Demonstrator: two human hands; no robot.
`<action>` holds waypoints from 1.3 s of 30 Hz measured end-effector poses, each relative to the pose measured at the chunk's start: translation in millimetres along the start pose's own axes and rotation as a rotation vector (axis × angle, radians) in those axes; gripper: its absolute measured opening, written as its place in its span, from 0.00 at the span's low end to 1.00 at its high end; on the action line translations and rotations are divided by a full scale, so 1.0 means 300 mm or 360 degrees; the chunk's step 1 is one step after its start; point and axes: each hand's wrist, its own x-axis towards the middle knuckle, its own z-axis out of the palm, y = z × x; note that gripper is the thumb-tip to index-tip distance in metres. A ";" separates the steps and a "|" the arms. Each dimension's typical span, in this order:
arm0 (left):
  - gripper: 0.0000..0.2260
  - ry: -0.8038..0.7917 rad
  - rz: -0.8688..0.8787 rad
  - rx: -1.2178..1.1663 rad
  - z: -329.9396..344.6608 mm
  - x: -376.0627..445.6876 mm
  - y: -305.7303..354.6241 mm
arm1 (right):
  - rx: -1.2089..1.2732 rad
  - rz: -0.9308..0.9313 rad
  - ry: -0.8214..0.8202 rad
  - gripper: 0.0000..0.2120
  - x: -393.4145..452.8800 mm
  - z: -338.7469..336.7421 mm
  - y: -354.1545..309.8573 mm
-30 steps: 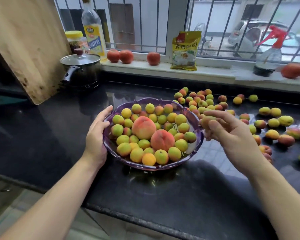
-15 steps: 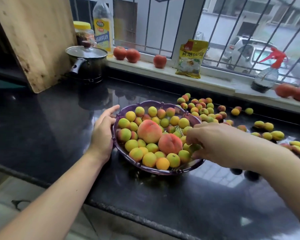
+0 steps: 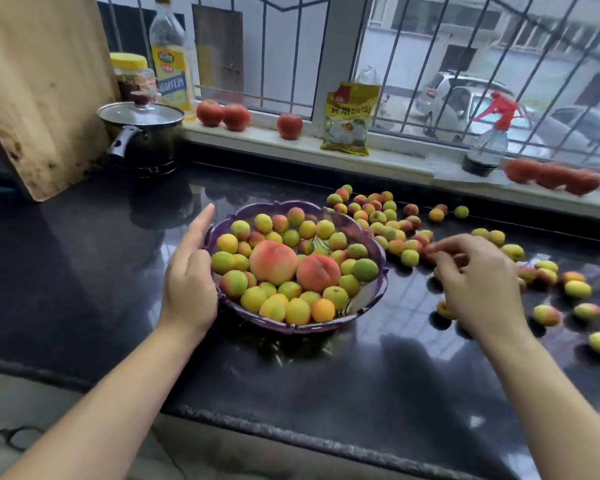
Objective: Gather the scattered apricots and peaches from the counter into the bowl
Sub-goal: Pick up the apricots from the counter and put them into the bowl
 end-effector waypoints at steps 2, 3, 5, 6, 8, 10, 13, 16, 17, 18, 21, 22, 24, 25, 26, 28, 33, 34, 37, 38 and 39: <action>0.28 0.0153 0.0005 -0.0043 0.022 -0.043 0.005 | -0.0088 0.0122 0.0099 0.05 -0.067 0.049 0.071; 0.29 0.0229 0.0028 -0.0072 0.039 -0.074 0.003 | -0.0124 0.0174 0.0111 0.05 -0.100 0.069 0.096; 0.29 0.0322 0.0085 -0.0082 0.072 -0.143 0.013 | -0.0187 0.0250 0.0128 0.05 -0.137 0.086 0.129; 0.28 0.0361 0.0106 -0.0064 0.079 -0.169 0.023 | -0.0210 0.0290 0.0133 0.06 -0.144 0.087 0.132; 0.27 0.0498 0.0102 -0.0069 0.072 -0.167 0.020 | -0.0298 0.0361 0.0020 0.09 -0.143 0.094 0.124; 0.24 0.0551 -0.0014 -0.0133 0.065 -0.137 0.014 | -0.0402 0.0419 -0.0182 0.14 -0.143 0.099 0.114; 0.19 0.0447 -0.0197 -0.0225 0.070 -0.111 0.009 | -0.0474 0.0371 -0.0310 0.14 -0.152 0.108 0.110; 0.18 0.0370 -0.0212 -0.0216 0.077 -0.121 0.018 | -0.0458 0.0402 -0.0323 0.13 -0.147 0.100 0.117; 0.19 0.0377 -0.0223 -0.0205 0.076 -0.121 0.018 | -0.0437 0.0425 -0.0330 0.14 -0.145 0.097 0.121; 0.19 0.0394 -0.0244 -0.0205 0.075 -0.119 0.021 | -0.0399 0.0444 -0.0339 0.15 -0.144 0.095 0.126; 0.15 0.0456 -0.0362 -0.0272 0.074 -0.111 0.026 | -0.0231 0.0472 -0.0359 0.17 -0.140 0.094 0.146; 0.15 0.0462 -0.0404 -0.0277 0.072 -0.109 0.025 | -0.0178 0.0484 -0.0365 0.16 -0.136 0.095 0.157; 0.13 0.0430 -0.0507 -0.0308 0.064 -0.091 0.035 | -0.0088 0.0485 -0.0357 0.15 -0.133 0.096 0.163; 0.13 0.0380 -0.0572 -0.0356 0.059 -0.071 0.046 | -0.0010 0.0468 -0.0332 0.15 -0.133 0.095 0.158; 0.13 0.0313 -0.0630 -0.0406 0.053 -0.038 0.055 | 0.0105 0.0440 -0.0291 0.15 -0.133 0.099 0.152; 0.15 0.0200 -0.0685 -0.0543 0.052 0.032 0.074 | 0.0351 0.0369 -0.0216 0.15 -0.135 0.105 0.131; 0.24 -0.0121 -0.0842 -0.0859 0.057 0.090 0.053 | 0.0563 0.0242 -0.0221 0.14 -0.137 0.100 0.112; 0.25 -0.0164 -0.0862 -0.0898 0.051 0.089 0.043 | 0.0586 0.0246 -0.0244 0.14 -0.139 0.101 0.121; 0.28 -0.0180 -0.0829 -0.0946 0.042 0.096 0.032 | 0.0681 0.0330 -0.0307 0.16 -0.136 0.099 0.127; 0.29 -0.0164 -0.0828 -0.0959 0.041 0.097 0.035 | 0.0712 0.0339 -0.0297 0.17 -0.129 0.096 0.123; 0.28 -0.0154 -0.0836 -0.0981 0.039 0.101 0.030 | 0.0743 0.0330 -0.0273 0.17 -0.119 0.085 0.109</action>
